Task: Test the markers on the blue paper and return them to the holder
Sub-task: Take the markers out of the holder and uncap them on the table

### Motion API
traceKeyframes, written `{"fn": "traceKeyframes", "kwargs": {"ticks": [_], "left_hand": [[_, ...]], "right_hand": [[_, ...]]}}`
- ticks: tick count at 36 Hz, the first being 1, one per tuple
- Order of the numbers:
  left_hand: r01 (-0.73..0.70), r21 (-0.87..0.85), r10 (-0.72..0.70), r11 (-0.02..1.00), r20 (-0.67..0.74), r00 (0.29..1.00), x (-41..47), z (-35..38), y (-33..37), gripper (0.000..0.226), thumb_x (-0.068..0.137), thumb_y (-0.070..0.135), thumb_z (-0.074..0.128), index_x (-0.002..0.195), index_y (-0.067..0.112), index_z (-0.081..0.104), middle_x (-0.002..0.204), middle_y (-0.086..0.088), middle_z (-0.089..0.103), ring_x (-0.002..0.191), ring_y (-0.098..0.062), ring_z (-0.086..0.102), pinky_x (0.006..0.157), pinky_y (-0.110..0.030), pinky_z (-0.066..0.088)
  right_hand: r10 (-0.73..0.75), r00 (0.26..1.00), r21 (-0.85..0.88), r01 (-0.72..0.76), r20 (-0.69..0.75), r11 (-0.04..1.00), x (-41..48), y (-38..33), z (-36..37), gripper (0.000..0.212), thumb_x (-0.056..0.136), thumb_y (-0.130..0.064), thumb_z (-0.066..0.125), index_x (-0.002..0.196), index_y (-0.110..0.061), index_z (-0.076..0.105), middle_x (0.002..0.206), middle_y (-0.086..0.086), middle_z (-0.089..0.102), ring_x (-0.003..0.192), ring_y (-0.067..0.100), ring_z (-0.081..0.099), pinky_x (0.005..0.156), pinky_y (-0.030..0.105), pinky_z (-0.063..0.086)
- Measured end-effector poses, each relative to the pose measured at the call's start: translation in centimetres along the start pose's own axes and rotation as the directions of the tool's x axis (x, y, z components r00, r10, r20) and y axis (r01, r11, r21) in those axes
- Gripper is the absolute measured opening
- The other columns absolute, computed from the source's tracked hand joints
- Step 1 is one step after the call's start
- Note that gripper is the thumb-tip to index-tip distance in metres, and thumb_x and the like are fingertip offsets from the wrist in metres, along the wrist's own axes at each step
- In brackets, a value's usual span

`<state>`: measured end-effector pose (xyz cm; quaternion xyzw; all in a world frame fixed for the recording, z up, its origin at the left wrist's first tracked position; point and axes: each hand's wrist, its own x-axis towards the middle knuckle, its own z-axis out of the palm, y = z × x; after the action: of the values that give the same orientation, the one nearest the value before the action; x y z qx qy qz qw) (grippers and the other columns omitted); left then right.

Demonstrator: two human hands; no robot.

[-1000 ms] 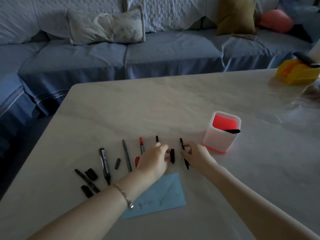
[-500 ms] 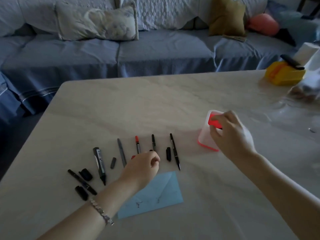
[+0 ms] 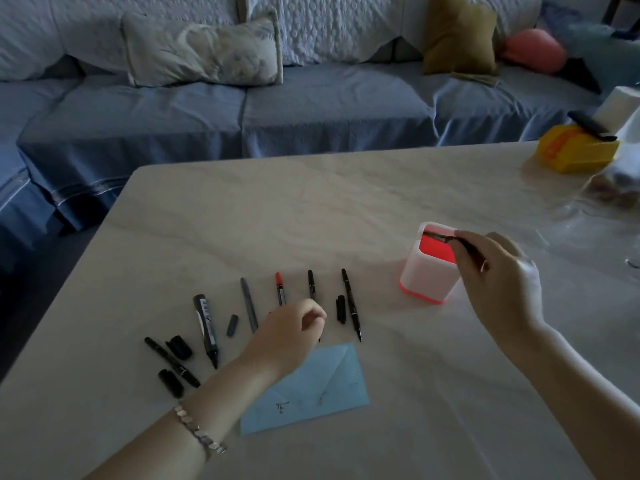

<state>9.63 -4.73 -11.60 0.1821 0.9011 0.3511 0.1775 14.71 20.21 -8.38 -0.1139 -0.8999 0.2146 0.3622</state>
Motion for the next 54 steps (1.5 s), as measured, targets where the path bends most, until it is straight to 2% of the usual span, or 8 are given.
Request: {"fn": "traceKeyframes", "kwargs": {"ticks": [6,11,16,21,25,31,45,54], "left_hand": [[0.153,-0.606,-0.082,0.780,0.145,0.986,0.7,-0.2,3.8,0.034,0.098,0.033,0.036,0.093,0.012,0.063,0.082,0.000,0.069,0.072,-0.009,0.063,0.066,-0.025,0.050],[0.230,-0.772,-0.077,0.593,0.230,0.970,-0.3,-0.1,4.9,0.023,0.097,0.021,0.044,0.089,0.009,0.062,0.080,-0.003,0.068,0.069,-0.010,0.063,0.068,-0.023,0.053],[0.087,-0.562,-0.120,0.822,-0.021,0.993,-0.7,-0.6,3.0,0.022,0.096,0.027,0.044,0.086,0.013,0.056,0.063,-0.001,0.054,0.048,-0.008,0.053,0.056,-0.029,0.052],[-0.111,-0.118,0.129,0.987,0.154,0.980,-3.2,-0.2,2.4,0.024,0.098,0.038,0.036,0.108,0.029,0.055,0.057,0.005,0.047,0.042,-0.007,0.040,0.043,-0.020,0.034],[-0.173,-0.047,0.179,0.984,0.167,0.970,-3.8,1.0,2.2,0.030,0.099,0.037,0.031,0.120,0.032,0.052,0.098,0.006,0.067,0.082,-0.007,0.063,0.080,-0.029,0.052],[-0.268,0.120,0.250,0.956,0.146,0.957,-3.7,1.4,2.1,0.030,0.101,0.036,0.027,0.107,0.023,0.054,0.075,0.015,0.055,0.057,-0.002,0.050,0.054,-0.010,0.036],[-0.192,0.114,0.150,0.975,0.301,0.942,-3.6,0.5,3.0,0.030,0.096,0.049,0.024,0.103,0.023,0.038,0.057,0.006,0.038,0.047,-0.009,0.035,0.050,-0.024,0.031],[-0.019,0.109,-0.002,0.994,0.187,0.982,-0.1,2.2,2.7,0.019,0.099,0.031,0.031,0.101,0.017,0.043,0.088,-0.002,0.052,0.072,-0.016,0.051,0.065,-0.031,0.043]], "right_hand": [[-0.418,0.906,0.074,0.423,-0.071,0.903,-5.2,-3.6,1.6,0.019,0.086,-0.018,0.061,0.092,-0.005,0.074,0.064,0.009,0.063,0.055,0.020,0.053,0.052,0.031,0.044],[-0.520,0.853,0.242,0.495,0.046,0.834,-8.5,-5.7,4.6,0.023,0.084,-0.022,0.066,0.107,-0.018,0.066,0.073,0.005,0.065,0.060,0.017,0.053,0.053,0.028,0.045],[-0.180,0.941,0.437,0.038,0.288,0.899,-9.0,-6.5,4.2,0.030,0.082,-0.051,0.055,0.104,-0.031,0.058,0.061,-0.014,0.054,0.056,0.005,0.049,0.055,0.017,0.043],[0.179,0.812,0.531,-0.512,0.555,0.675,-8.7,-8.1,4.6,0.022,0.078,-0.047,0.056,0.082,-0.026,0.054,0.049,0.001,0.049,0.045,0.006,0.041,0.047,0.025,0.033],[0.266,0.702,0.514,-0.681,0.660,0.523,-8.6,-9.0,5.0,0.026,0.088,-0.026,0.058,0.067,-0.011,0.051,0.038,-0.006,0.043,0.037,0.006,0.038,0.042,0.020,0.030],[0.310,0.624,0.495,-0.769,0.717,0.405,-8.2,-9.1,4.8,0.035,0.088,-0.024,0.058,0.061,-0.010,0.042,0.036,-0.001,0.041,0.032,0.013,0.034,0.036,0.019,0.027],[0.234,0.824,0.645,-0.553,0.516,0.527,-7.1,-7.0,3.2,0.039,0.080,-0.010,0.058,0.052,-0.017,0.031,0.036,-0.009,0.031,0.034,0.004,0.026,0.037,0.015,0.023],[0.559,0.620,0.388,-0.783,0.551,0.486,-6.4,-1.6,1.8,0.040,0.091,-0.016,0.046,0.053,-0.005,0.041,0.043,0.004,0.043,0.030,0.008,0.033,0.036,0.017,0.027]]}}
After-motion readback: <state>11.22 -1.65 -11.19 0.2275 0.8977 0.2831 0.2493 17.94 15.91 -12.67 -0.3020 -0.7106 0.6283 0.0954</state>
